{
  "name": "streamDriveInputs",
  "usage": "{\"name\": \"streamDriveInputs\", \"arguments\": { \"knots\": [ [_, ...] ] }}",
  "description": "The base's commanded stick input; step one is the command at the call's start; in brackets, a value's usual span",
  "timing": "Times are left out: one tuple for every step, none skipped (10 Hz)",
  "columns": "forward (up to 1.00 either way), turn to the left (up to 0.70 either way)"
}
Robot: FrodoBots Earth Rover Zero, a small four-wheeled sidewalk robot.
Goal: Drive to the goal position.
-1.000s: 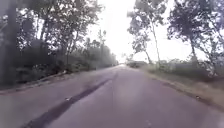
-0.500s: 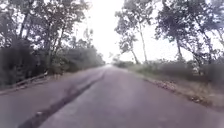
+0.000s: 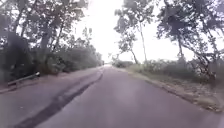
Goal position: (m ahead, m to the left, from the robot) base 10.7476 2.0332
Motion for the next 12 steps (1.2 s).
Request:
{"name": "streamDriveInputs", "arguments": {
  "knots": [
    [1.00, 0.00],
    [1.00, 0.00],
    [1.00, 0.00],
    [1.00, 0.00],
    [1.00, 0.00],
    [1.00, 0.00],
    [1.00, 0.00],
    [1.00, 0.00],
    [1.00, 0.00],
    [1.00, 0.00],
    [1.00, 0.00],
    [1.00, 0.00]
  ]
}}
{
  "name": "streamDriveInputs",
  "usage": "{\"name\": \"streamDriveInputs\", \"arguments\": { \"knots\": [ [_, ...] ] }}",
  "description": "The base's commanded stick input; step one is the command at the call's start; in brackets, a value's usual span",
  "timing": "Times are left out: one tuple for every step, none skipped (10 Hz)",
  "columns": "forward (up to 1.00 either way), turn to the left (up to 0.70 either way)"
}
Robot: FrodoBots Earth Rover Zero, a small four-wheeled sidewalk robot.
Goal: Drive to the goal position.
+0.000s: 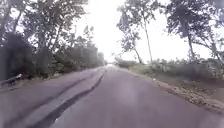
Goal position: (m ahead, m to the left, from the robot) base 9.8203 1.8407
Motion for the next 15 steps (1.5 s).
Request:
{"name": "streamDriveInputs", "arguments": {
  "knots": [
    [1.00, 0.00],
    [1.00, 0.00],
    [1.00, 0.00],
    [1.00, 0.00],
    [1.00, 0.00],
    [1.00, 0.00],
    [1.00, 0.00],
    [1.00, 0.24],
    [1.00, 0.40],
    [1.00, 0.15],
    [1.00, 0.00],
    [1.00, 0.00],
    [1.00, 0.00],
    [1.00, -0.07],
    [1.00, -0.28]
  ]
}}
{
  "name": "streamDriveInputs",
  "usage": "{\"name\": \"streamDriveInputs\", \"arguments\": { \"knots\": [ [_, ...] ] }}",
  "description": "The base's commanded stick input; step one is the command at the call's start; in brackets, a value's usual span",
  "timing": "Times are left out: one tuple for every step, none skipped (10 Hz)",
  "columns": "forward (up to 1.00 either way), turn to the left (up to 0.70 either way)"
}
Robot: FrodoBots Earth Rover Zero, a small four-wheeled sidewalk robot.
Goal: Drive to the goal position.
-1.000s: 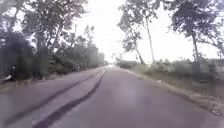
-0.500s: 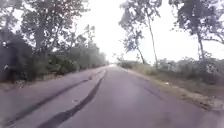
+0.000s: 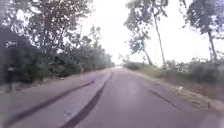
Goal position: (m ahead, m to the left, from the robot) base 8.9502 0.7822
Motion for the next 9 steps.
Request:
{"name": "streamDriveInputs", "arguments": {
  "knots": [
    [1.00, -0.40],
    [1.00, -0.40],
    [1.00, -0.38],
    [1.00, -0.03],
    [1.00, 0.00],
    [1.00, 0.00],
    [1.00, 0.00],
    [1.00, 0.00],
    [1.00, 0.00]
  ]
}}
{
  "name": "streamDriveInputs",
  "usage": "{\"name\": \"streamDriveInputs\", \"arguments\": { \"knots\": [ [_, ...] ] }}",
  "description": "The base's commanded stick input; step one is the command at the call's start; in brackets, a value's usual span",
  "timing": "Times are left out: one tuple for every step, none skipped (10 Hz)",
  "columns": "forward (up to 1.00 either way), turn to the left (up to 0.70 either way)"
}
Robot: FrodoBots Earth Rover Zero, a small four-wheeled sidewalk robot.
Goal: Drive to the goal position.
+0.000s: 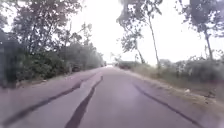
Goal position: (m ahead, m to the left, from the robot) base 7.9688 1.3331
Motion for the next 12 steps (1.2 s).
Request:
{"name": "streamDriveInputs", "arguments": {
  "knots": [
    [1.00, 0.00],
    [1.00, 0.00],
    [1.00, 0.00],
    [1.00, 0.00],
    [1.00, 0.00],
    [1.00, 0.00],
    [1.00, 0.00],
    [1.00, 0.00],
    [1.00, 0.00],
    [1.00, 0.00],
    [1.00, 0.00],
    [1.00, 0.00]
  ]
}}
